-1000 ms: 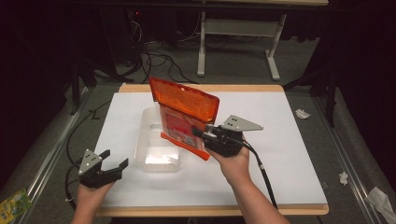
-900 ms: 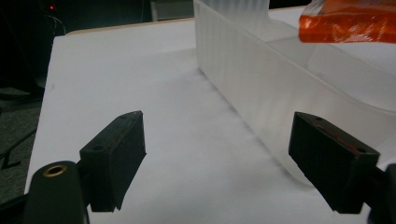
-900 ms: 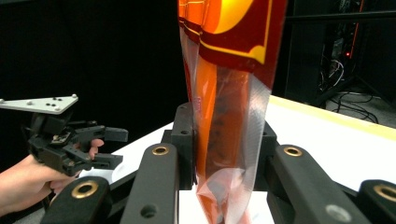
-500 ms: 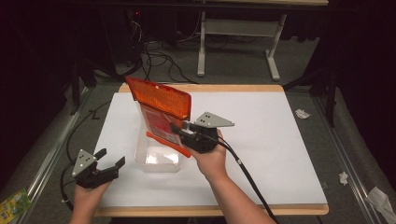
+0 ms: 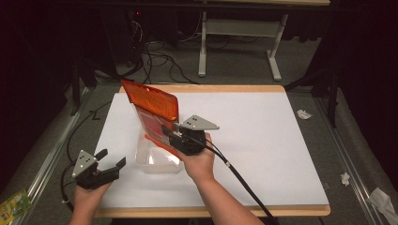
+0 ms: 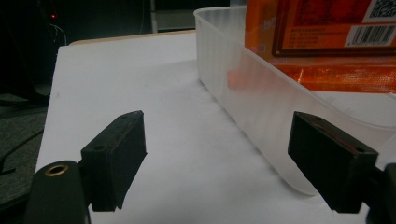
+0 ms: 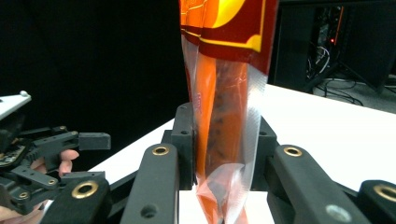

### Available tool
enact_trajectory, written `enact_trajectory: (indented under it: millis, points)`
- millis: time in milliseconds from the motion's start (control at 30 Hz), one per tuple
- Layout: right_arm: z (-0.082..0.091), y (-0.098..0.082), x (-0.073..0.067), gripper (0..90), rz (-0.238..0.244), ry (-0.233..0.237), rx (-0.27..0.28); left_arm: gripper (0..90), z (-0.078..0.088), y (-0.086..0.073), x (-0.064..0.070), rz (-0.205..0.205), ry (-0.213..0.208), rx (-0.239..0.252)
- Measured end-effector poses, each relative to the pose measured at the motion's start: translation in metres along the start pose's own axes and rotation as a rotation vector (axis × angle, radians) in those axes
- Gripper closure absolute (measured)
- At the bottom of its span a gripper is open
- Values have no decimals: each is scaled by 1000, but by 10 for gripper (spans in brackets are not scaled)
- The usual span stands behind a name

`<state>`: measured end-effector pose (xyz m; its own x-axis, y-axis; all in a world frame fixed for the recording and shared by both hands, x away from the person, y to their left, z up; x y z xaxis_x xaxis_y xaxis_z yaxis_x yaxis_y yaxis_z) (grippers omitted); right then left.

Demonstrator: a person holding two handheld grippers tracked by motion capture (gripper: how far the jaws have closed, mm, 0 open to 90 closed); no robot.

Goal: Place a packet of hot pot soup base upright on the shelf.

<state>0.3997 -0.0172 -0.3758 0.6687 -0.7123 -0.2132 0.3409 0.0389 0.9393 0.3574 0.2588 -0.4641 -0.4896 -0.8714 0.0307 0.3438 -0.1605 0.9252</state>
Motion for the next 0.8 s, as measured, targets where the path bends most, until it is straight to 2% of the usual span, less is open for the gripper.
enact_trajectory:
  millis: [367, 500, 700, 800]
  points:
    - [-11, -17, -3, 722, -33, -19, -20, 199, 0, -1, 1, -6, -8, 0]
    - [-12, -23, -3, 722, -21, -24, -14, 199, 0, 0, 1, -8, -11, 3]
    - [-12, -31, 0, 722, -40, -36, -9, 199, -2, -1, 2, -15, -12, -7]
    - [-13, -35, -1, 721, -26, -43, -10, 200, -2, -1, 3, -19, -8, -13]
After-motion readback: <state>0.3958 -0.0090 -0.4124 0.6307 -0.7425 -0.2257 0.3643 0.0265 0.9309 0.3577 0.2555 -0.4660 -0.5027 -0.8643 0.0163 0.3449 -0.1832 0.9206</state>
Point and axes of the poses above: each handheld gripper's, and its own axes: z roughly backward along the jaws, y roughly out of its top, x roughly to its right, the point moved 4 cm from there along -z, roughly forward along the jaws, and after that the axes turned 2 degrees about -z, right-handed, at the moved point
